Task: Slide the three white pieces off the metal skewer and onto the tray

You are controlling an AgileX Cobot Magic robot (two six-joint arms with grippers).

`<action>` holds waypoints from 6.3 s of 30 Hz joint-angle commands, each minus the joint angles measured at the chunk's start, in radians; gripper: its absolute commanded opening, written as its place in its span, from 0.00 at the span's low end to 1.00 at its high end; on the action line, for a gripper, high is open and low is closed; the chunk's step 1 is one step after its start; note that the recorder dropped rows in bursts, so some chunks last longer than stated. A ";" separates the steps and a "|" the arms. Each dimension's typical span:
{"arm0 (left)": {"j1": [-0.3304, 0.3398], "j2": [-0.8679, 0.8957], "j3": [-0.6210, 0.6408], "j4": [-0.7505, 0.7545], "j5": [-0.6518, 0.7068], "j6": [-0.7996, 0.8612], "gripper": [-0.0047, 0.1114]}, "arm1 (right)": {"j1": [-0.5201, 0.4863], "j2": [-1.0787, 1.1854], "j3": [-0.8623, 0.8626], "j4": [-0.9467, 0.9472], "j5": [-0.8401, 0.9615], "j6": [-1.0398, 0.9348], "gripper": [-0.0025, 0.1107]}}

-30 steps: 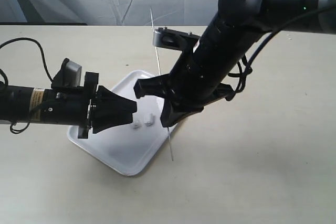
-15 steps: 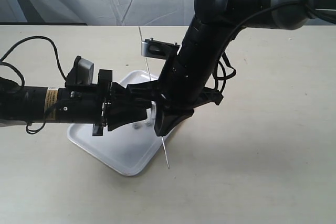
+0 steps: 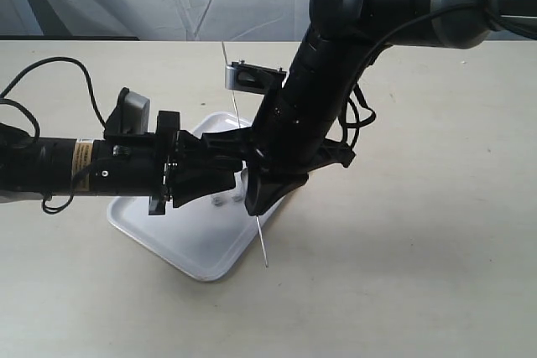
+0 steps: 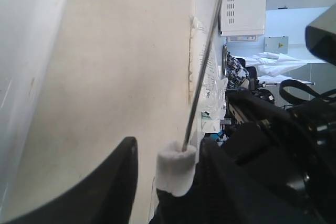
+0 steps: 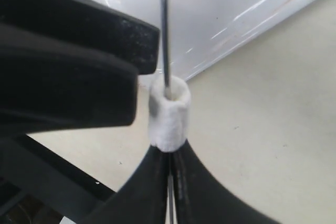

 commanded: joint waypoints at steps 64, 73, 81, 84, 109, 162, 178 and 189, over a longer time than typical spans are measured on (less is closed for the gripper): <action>0.360 -0.007 -0.001 -0.004 -0.008 0.058 0.15 | 0.154 -0.007 -0.006 -0.076 0.126 -0.048 0.01; 0.360 -0.007 -0.001 -0.053 -0.008 0.073 0.15 | 0.154 -0.007 -0.006 -0.076 0.126 -0.046 0.01; 0.418 -0.007 -0.001 -0.075 -0.008 0.073 0.12 | 0.154 -0.007 -0.006 -0.076 0.126 -0.044 0.01; 0.444 -0.007 -0.001 -0.067 -0.008 0.073 0.11 | 0.154 -0.007 -0.006 -0.076 0.126 -0.044 0.01; 0.233 -0.007 0.001 0.170 0.234 0.074 0.11 | 0.152 0.037 -0.006 -0.307 0.120 0.045 0.01; 0.379 -0.225 -0.001 0.179 -0.008 0.336 0.42 | 0.113 0.207 -0.262 -0.284 0.078 0.051 0.32; 0.399 -1.133 0.003 0.377 -0.008 0.323 0.36 | 0.328 -0.373 -0.192 -0.533 -0.184 0.153 0.32; 0.397 -1.574 0.211 0.423 0.194 0.215 0.06 | 0.600 -1.170 0.728 -1.271 -0.548 0.918 0.32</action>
